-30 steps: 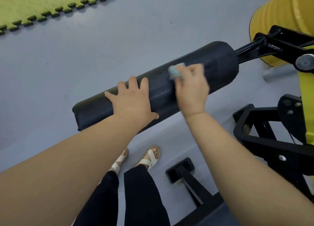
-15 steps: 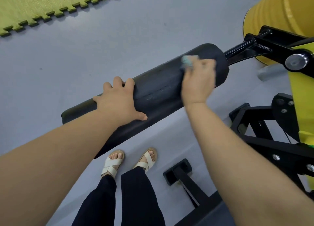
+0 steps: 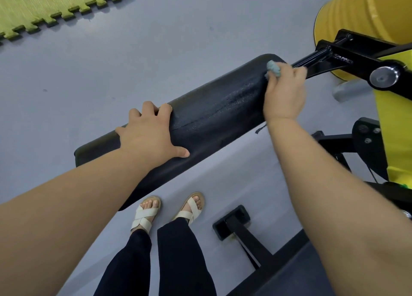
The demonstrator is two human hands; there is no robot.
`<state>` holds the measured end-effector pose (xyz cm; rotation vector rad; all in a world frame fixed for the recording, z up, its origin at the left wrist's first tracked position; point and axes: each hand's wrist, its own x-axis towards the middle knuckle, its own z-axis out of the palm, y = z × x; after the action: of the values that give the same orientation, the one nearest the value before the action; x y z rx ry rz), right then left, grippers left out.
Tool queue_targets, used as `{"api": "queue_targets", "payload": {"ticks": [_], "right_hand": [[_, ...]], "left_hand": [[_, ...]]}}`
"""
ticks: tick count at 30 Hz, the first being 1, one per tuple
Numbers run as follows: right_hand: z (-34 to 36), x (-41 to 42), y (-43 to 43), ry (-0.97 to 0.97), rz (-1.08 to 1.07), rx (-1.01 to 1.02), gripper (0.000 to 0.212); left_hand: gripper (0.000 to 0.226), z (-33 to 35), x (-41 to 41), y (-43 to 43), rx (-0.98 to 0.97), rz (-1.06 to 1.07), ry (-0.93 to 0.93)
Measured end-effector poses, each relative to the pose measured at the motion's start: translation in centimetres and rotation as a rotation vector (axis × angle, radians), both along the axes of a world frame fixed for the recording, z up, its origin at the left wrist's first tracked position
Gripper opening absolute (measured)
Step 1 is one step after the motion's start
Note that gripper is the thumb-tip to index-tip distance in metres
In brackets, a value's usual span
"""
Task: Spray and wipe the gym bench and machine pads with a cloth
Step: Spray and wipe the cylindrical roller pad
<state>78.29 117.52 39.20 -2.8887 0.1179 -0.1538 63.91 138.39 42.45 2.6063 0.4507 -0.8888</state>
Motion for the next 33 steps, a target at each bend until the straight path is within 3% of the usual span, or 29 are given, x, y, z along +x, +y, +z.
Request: {"api": "queue_targets", "payload": {"ticks": [2,5,8,10,16,18,21,24,27,29,33], "right_hand": [[-0.4,-2.9,2.8,0.003,0.090,0.029,0.028],[0.1,-8.1,6.0,-0.045,0.440,0.112,0.028],[0.3,-8.7,5.3,-0.102,0.779,0.051,0.021],[0.3,-6.1,3.2,-0.104,0.726,0.042,0.022],[0.5,-1.1,-0.1,0.002,0.099,-0.002,0.030],[0.8,-2.8,3.1,0.031,0.106,-0.062,0.030],[0.8,-7.4,8.6,0.112,0.371,-0.122,0.022],[1.0,-10.4,10.8,0.095,0.628,-0.059,0.009],[1.3,-8.6,7.8,0.067,0.802,0.024,0.025],[1.6,-5.7,4.7,0.044,0.688,0.000,0.025],[1.6,0.1,-0.1,0.076,0.200,-0.062,0.029]], "left_hand": [[0.092,-0.1,-0.1,-0.1,0.011,0.000,-0.004],[0.091,0.0,-0.2,-0.2,0.012,0.012,-0.008],[0.091,0.0,-0.2,-0.2,0.019,0.003,-0.019],[0.091,0.0,-0.4,-0.2,0.029,-0.014,-0.029],[0.095,-0.3,-1.5,-1.1,0.116,-0.050,-0.079],[0.097,-0.4,-2.0,-1.7,0.140,-0.038,-0.087],[0.095,-0.1,-2.6,-2.4,0.139,-0.023,-0.102],[0.084,0.3,-3.5,-2.2,0.121,-0.019,-0.149],[0.071,1.1,-4.1,-0.7,0.070,-0.072,-0.211],[0.067,1.6,-3.7,0.5,0.021,-0.078,-0.220],[0.080,1.2,-1.8,1.8,-0.002,-0.048,-0.128]]}}
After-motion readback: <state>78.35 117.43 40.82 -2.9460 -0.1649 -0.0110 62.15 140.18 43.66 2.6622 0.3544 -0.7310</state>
